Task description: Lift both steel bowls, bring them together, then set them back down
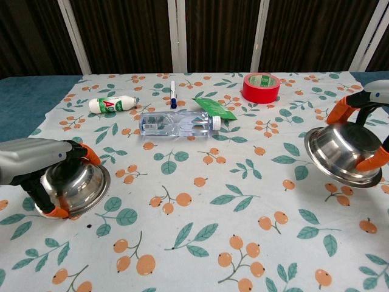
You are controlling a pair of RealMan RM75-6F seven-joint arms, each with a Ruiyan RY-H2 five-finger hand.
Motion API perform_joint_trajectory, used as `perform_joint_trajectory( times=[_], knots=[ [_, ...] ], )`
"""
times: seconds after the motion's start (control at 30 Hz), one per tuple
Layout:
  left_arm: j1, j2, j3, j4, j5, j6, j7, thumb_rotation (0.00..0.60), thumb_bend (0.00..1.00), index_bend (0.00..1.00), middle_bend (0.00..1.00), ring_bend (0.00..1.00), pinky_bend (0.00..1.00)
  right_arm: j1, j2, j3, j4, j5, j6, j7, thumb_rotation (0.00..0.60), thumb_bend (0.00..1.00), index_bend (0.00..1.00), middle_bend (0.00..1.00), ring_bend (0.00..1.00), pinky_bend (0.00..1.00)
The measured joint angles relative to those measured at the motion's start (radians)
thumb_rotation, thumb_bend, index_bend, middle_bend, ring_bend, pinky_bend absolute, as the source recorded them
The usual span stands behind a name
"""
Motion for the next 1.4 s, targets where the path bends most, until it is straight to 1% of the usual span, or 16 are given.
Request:
perform_joint_trajectory(
  times=[0.13,0.3,0.6,0.8,0.9,1.0,1.13,1.23,1.33,1.4],
  knots=[
    [0.001,-0.012,0.002,0.01,0.019,0.027,0.001,0.6,0.12,0.28,0.22,0.23,0.4,-0.002,0.001,0.001,0.002,-0.004,0.001,0.005,0.6,0.22,0.53,0.38,0.52,0.18],
    [0.005,-0.025,0.001,0.018,0.038,0.051,-0.005,0.6,0.13,0.31,0.27,0.29,0.45,-0.004,0.002,0.0,0.001,-0.013,0.004,0.01,0.6,0.22,0.53,0.38,0.53,0.19],
    [0.009,-0.027,-0.004,0.019,0.049,0.067,-0.019,0.6,0.15,0.32,0.28,0.31,0.45,-0.009,0.004,0.0,-0.002,-0.018,0.012,0.011,0.6,0.22,0.53,0.38,0.53,0.19],
    [0.011,-0.012,-0.011,0.011,0.07,0.06,-0.065,0.6,0.14,0.32,0.28,0.31,0.45,-0.009,0.011,0.003,-0.009,-0.015,0.017,0.007,0.6,0.22,0.53,0.38,0.53,0.19],
    [0.015,0.012,-0.017,-0.015,0.095,0.048,-0.12,0.6,0.14,0.33,0.28,0.31,0.45,-0.011,0.017,0.009,-0.014,-0.02,0.022,0.014,0.6,0.22,0.54,0.38,0.53,0.2],
    [0.021,0.045,-0.027,-0.051,0.146,0.046,-0.184,0.6,0.13,0.33,0.28,0.31,0.45,-0.015,0.021,0.017,-0.016,-0.029,0.027,0.039,0.6,0.22,0.55,0.38,0.53,0.21],
    [0.036,0.09,-0.039,-0.097,0.257,0.057,-0.317,0.6,0.13,0.33,0.29,0.31,0.45,-0.025,0.028,0.034,-0.015,-0.059,0.025,0.109,0.6,0.22,0.55,0.38,0.53,0.23],
    [0.051,0.116,-0.049,-0.114,0.343,0.073,-0.444,0.6,0.12,0.33,0.29,0.31,0.45,-0.034,0.034,0.052,-0.011,-0.089,0.013,0.201,0.6,0.22,0.57,0.38,0.53,0.23],
    [0.068,0.137,-0.059,-0.113,0.421,0.097,-0.58,0.6,0.12,0.33,0.29,0.31,0.45,-0.048,0.038,0.076,-0.001,-0.133,-0.003,0.341,0.6,0.22,0.58,0.38,0.53,0.23],
    [0.076,0.147,-0.065,-0.102,0.467,0.113,-0.659,0.6,0.11,0.33,0.29,0.31,0.45,-0.059,0.04,0.091,0.016,-0.179,-0.014,0.47,0.6,0.22,0.58,0.38,0.53,0.23]
  ],
)
